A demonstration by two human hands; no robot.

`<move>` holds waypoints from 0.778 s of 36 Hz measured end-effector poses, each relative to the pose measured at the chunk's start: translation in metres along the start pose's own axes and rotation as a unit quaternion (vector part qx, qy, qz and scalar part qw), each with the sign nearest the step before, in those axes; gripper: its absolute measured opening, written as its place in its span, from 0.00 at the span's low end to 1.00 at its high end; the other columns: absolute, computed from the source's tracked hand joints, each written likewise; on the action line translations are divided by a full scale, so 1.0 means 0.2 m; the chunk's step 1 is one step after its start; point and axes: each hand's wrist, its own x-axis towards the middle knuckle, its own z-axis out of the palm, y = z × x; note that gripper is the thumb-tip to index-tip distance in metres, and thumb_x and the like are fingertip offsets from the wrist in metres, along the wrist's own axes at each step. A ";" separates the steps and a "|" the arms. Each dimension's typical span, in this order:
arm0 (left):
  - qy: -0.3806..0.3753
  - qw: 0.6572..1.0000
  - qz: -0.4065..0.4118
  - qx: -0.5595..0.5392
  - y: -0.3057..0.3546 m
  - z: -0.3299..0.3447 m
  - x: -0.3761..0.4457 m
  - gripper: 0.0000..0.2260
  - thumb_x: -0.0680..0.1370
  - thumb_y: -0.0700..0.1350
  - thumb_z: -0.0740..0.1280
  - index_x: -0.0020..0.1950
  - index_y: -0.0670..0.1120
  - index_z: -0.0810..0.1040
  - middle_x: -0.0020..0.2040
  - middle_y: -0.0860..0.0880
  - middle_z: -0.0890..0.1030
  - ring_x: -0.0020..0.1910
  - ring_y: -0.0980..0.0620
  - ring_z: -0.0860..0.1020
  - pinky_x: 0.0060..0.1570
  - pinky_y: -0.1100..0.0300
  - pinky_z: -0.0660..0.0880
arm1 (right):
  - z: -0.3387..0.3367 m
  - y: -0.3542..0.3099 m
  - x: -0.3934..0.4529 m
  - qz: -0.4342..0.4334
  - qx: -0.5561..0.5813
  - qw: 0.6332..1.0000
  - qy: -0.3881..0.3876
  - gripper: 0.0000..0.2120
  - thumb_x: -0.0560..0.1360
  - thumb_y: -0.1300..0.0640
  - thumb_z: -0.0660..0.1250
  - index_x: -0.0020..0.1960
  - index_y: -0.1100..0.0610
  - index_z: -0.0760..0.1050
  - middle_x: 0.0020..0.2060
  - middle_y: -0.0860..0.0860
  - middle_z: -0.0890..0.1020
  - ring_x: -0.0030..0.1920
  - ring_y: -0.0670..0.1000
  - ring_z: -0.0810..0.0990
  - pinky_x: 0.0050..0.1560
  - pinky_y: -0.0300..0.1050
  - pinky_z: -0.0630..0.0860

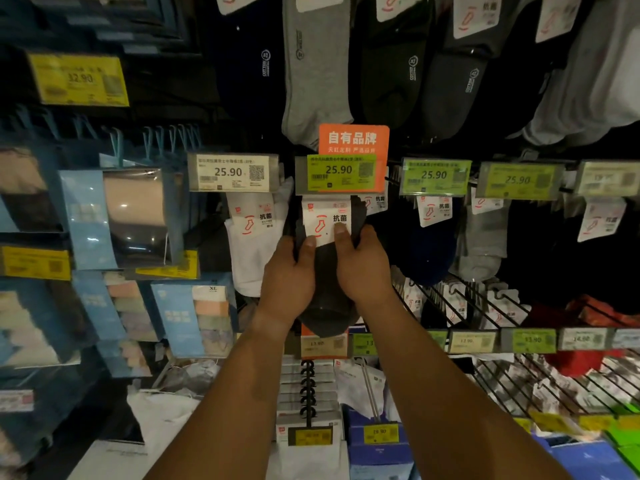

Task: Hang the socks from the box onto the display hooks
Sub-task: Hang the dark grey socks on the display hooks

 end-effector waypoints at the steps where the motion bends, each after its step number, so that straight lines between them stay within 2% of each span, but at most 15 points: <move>1: 0.007 1.000 0.006 0.015 -0.01 0.00 0.01 0.13 0.84 0.51 0.61 0.61 0.44 0.76 0.58 0.47 0.81 0.57 0.49 0.77 0.53 0.63 0.68 | 0.00 0.00 0.01 -0.001 -0.005 1.000 0.004 0.15 0.82 0.46 0.60 0.57 0.57 0.71 0.55 0.55 0.81 0.56 0.57 0.80 0.49 0.43 0.71; 5: 0.026 0.995 0.049 0.079 -0.08 -0.03 -0.01 0.11 0.80 0.54 0.67 0.52 0.48 0.74 0.44 0.55 0.78 0.44 0.56 0.77 0.38 0.72 0.68 | -0.01 0.08 -0.04 -0.026 -0.031 0.999 0.026 0.15 0.80 0.44 0.63 0.56 0.55 0.69 0.49 0.51 0.80 0.52 0.54 0.80 0.47 0.45 0.75; 7: 0.044 0.995 0.072 0.062 -0.15 -0.04 -0.01 0.13 0.78 0.55 0.71 0.55 0.50 0.74 0.50 0.53 0.79 0.50 0.57 0.78 0.45 0.68 0.73 | 0.01 0.17 -0.09 -0.050 -0.081 0.994 0.061 0.17 0.78 0.43 0.65 0.59 0.55 0.70 0.53 0.51 0.77 0.55 0.54 0.77 0.53 0.49 0.76; 9: 0.010 0.998 0.058 -0.016 -0.18 -0.04 -0.01 0.18 0.80 0.53 0.69 0.67 0.51 0.72 0.62 0.52 0.78 0.61 0.55 0.77 0.59 0.59 0.76 | 0.03 0.23 -0.12 -0.048 -0.109 0.990 0.076 0.23 0.78 0.43 0.64 0.66 0.56 0.70 0.59 0.55 0.74 0.60 0.55 0.73 0.60 0.53 0.74; 12: -0.087 0.982 -0.020 -0.163 -0.18 0.02 -0.05 0.22 0.83 0.50 0.63 0.78 0.55 0.65 0.70 0.54 0.76 0.69 0.55 0.75 0.68 0.57 0.73 | 0.07 0.23 -0.15 -0.005 0.008 1.000 -0.002 0.22 0.82 0.47 0.59 0.73 0.53 0.65 0.64 0.52 0.75 0.62 0.52 0.76 0.63 0.50 0.75; 14: -0.109 0.970 -0.047 -0.210 -0.19 0.04 -0.08 0.25 0.81 0.54 0.63 0.78 0.56 0.65 0.70 0.54 0.76 0.69 0.55 0.75 0.68 0.57 0.72 | 0.09 0.23 -0.16 0.006 0.050 0.998 -0.037 0.20 0.83 0.48 0.57 0.75 0.49 0.62 0.66 0.50 0.75 0.64 0.50 0.76 0.64 0.48 0.75; 17: -0.130 0.953 -0.078 -0.261 -0.18 -0.02 -0.06 0.26 0.77 0.62 0.62 0.74 0.57 0.72 0.67 0.55 0.80 0.66 0.55 0.78 0.65 0.55 0.75 | 0.01 0.20 -0.17 0.041 0.079 0.994 -0.065 0.22 0.83 0.43 0.53 0.75 0.45 0.61 0.64 0.46 0.75 0.62 0.48 0.76 0.61 0.45 0.73; 20: -0.123 0.940 -0.117 -0.296 -0.17 -0.09 0.02 0.24 0.75 0.65 0.60 0.68 0.57 0.78 0.64 0.53 0.82 0.64 0.55 0.79 0.70 0.49 0.71 | -0.09 0.17 -0.06 0.102 0.134 0.985 -0.034 0.26 0.82 0.38 0.51 0.77 0.48 0.62 0.66 0.47 0.73 0.68 0.51 0.71 0.61 0.43 0.66; 22: -0.128 0.942 -0.116 -0.286 -0.12 -0.08 0.06 0.25 0.79 0.65 0.57 0.69 0.55 0.77 0.64 0.51 0.82 0.65 0.52 0.79 0.71 0.47 0.70 | -0.12 0.13 0.02 0.167 0.179 0.969 -0.027 0.28 0.82 0.37 0.51 0.75 0.50 0.65 0.66 0.47 0.72 0.70 0.53 0.70 0.61 0.44 0.64; 24: -0.116 0.949 -0.122 -0.268 -0.08 -0.03 0.08 0.21 0.84 0.60 0.53 0.64 0.53 0.80 0.60 0.50 0.84 0.59 0.51 0.83 0.63 0.51 0.76 | -0.09 0.08 0.07 0.203 0.201 0.957 -0.055 0.26 0.80 0.34 0.52 0.67 0.49 0.74 0.65 0.49 0.76 0.65 0.54 0.75 0.63 0.46 0.69; 26: -0.120 0.942 -0.132 -0.284 -0.06 0.02 0.08 0.19 0.85 0.58 0.53 0.58 0.54 0.82 0.56 0.50 0.86 0.53 0.53 0.85 0.53 0.56 0.79 | -0.04 0.08 0.09 0.218 0.208 0.950 -0.078 0.24 0.79 0.32 0.54 0.55 0.47 0.79 0.58 0.52 0.82 0.57 0.54 0.80 0.64 0.52 0.75; 28: -0.128 0.934 -0.137 -0.305 -0.08 0.04 0.08 0.18 0.85 0.57 0.53 0.57 0.55 0.82 0.55 0.51 0.86 0.51 0.54 0.85 0.50 0.58 0.79 | 0.00 0.10 0.09 0.227 0.226 0.943 -0.086 0.23 0.78 0.31 0.55 0.53 0.47 0.80 0.57 0.53 0.83 0.54 0.55 0.82 0.63 0.55 0.76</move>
